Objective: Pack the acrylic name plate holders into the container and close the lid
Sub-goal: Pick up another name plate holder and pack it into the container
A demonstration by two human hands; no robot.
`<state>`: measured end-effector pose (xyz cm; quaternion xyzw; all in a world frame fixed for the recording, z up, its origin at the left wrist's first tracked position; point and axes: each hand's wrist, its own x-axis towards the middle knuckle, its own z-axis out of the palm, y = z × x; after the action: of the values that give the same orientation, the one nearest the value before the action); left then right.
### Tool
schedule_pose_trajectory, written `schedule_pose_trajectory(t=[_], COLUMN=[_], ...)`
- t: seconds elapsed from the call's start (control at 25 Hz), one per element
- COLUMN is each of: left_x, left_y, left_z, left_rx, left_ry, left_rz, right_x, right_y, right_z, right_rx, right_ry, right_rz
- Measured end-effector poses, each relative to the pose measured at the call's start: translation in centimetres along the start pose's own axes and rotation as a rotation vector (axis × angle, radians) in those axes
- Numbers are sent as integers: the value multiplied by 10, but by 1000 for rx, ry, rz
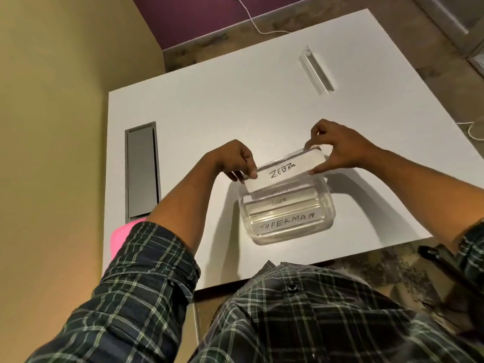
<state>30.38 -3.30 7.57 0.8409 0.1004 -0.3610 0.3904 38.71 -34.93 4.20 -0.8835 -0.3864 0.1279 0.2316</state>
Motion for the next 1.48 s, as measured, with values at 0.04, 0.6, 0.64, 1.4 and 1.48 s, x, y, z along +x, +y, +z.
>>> schedule_pose_trajectory(t=[0.04,0.6,0.64,1.4,1.48], left_x=[-3,1,3,31,39], left_y=[-1,-25,-24,23,39], left_z=[6,92,96,86,66], left_rx=[21,544,615,607,420], left_ry=[-39,-124,-110,-355,-313], left_rz=[-10,-84,-62,-84,-30], right_x=[-8,-52,-50,-29,-21], right_y=[-2,-18,-20,-32,-25], right_z=[6,70,72,65,45], right_rx=[32,-429,-500,-447,-272], right_ry=[-2,-325,-367,-513,-423], right_rz=[-24,-108,-120,-191,-116])
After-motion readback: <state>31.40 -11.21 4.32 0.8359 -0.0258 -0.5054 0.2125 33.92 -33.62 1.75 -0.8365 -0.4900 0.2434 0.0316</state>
